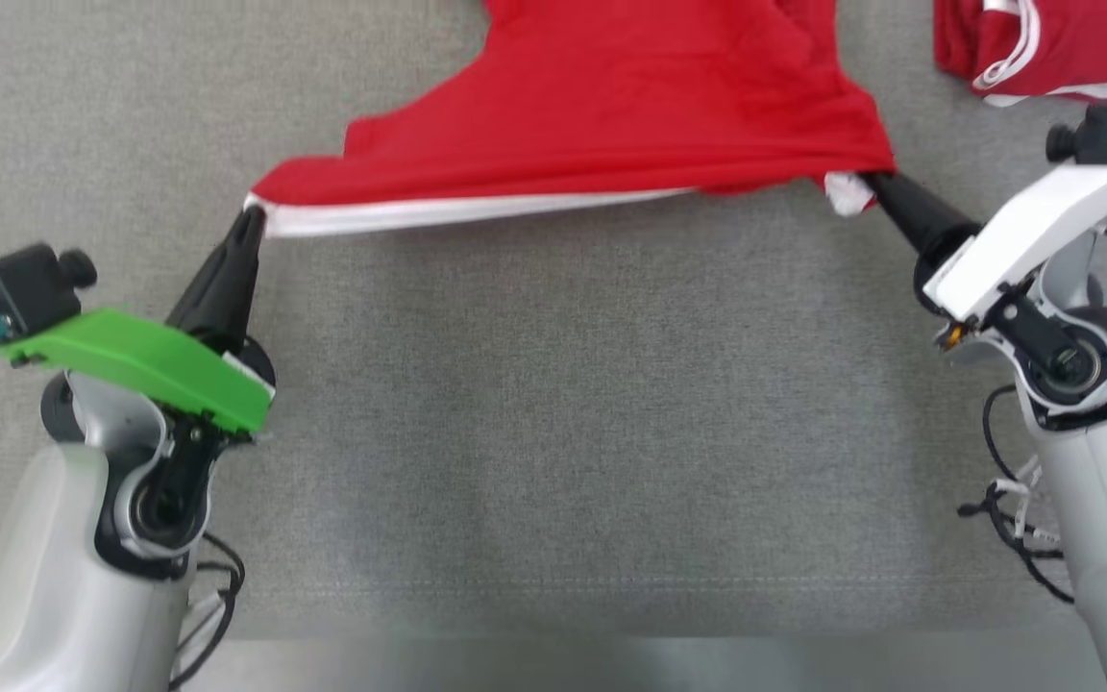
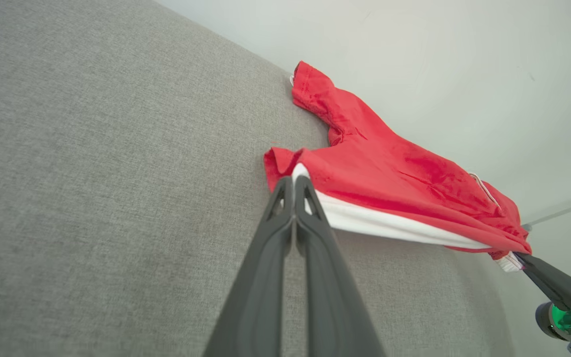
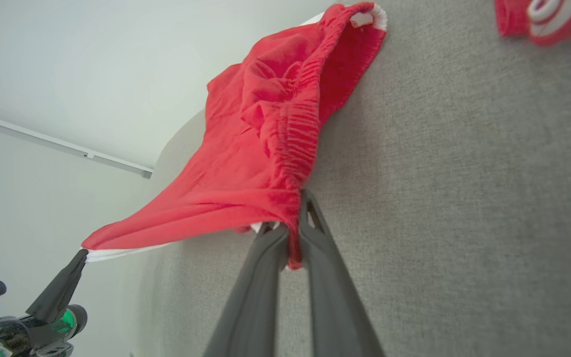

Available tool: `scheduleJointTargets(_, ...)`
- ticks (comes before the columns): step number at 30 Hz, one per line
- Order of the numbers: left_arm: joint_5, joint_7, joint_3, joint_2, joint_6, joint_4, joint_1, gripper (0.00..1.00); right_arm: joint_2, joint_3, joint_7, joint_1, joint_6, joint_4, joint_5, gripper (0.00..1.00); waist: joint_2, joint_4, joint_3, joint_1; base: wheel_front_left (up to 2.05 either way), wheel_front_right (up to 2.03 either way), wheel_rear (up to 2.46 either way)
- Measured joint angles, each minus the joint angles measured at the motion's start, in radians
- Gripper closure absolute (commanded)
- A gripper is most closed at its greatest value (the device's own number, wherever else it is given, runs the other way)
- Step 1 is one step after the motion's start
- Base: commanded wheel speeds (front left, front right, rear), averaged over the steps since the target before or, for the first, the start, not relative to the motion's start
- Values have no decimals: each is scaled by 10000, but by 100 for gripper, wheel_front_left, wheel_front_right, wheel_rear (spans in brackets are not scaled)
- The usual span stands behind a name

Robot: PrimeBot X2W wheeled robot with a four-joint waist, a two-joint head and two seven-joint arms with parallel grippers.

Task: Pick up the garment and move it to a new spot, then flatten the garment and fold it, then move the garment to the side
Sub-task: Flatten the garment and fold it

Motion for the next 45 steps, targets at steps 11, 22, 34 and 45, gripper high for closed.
scheduleJointTargets(11,-295,-31,499,453,238,-460,1866,100,-251,-314,205,1571,-90,-685,268,0,0,-511,-1269,0,0,0,0)
scheduleJointTargets(22,-560,19,441,380,362,-1494,2231,100,-527,182,146,2457,125,-1795,-288,0,0,-896,-1522,0,0,0,0)
scheduleJointTargets(34,-585,209,-82,234,447,-2366,2275,100,-1229,2472,-642,1975,951,-2771,-3344,0,0,-506,-1013,0,0,0,0)
scheduleJointTargets(45,-539,291,-491,-36,430,-2604,2127,100,-1335,3400,-1233,1398,1037,-1975,-4696,0,0,147,-654,-1,0,0,0)
